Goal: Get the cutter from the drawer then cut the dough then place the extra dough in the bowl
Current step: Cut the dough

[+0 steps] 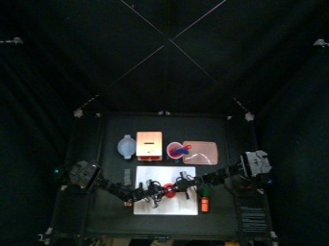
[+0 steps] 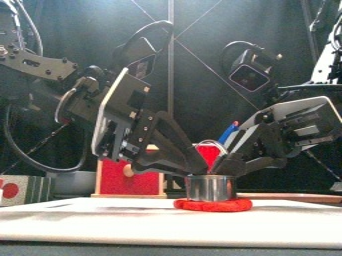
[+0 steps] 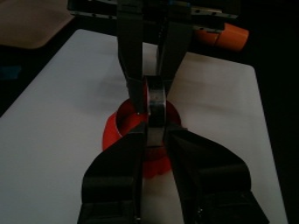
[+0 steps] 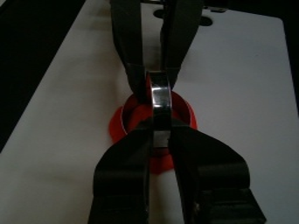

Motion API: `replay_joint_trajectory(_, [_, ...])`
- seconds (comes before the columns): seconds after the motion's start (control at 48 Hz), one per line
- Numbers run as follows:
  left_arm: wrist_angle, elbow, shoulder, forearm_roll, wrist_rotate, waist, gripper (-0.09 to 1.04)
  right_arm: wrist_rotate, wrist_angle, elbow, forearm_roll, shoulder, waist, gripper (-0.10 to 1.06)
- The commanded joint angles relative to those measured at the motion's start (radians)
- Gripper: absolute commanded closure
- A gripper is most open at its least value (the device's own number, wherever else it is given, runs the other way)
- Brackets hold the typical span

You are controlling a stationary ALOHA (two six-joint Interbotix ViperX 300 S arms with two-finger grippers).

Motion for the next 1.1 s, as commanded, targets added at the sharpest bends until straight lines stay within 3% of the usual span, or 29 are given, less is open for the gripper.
replay_joint_trajectory(0.021, [0.021, 0.014, -0.032, 0.011, 0.015, 0.02, 0.25, -0.008, 0.037, -0.017, 0.003, -0.035, 0.009, 0.41])
replay_joint_trajectory(0.396, [-0.031, 0.0, -0.092, 0.031, 0.078, 0.034, 0.08, -0.008, 0.104, -0.052, -0.028, -0.058, 0.048, 0.26])
replay_joint_trajectory(0.708, [-0.069, 0.018, -0.189, 0.067, 0.186, 0.023, 0.09, -0.008, 0.179, -0.078, -0.026, -0.089, 0.048, 0.23])
replay_joint_trajectory(0.917, [-0.072, 0.067, -0.193, 0.066, 0.196, 0.006, 0.1, -0.005, 0.244, -0.109, -0.026, -0.104, 0.043, 0.23])
replay_joint_trajectory(1.104, [-0.069, 0.08, -0.176, 0.035, 0.196, 0.005, 0.21, -0.009, 0.376, -0.164, -0.04, -0.118, 0.041, 0.23])
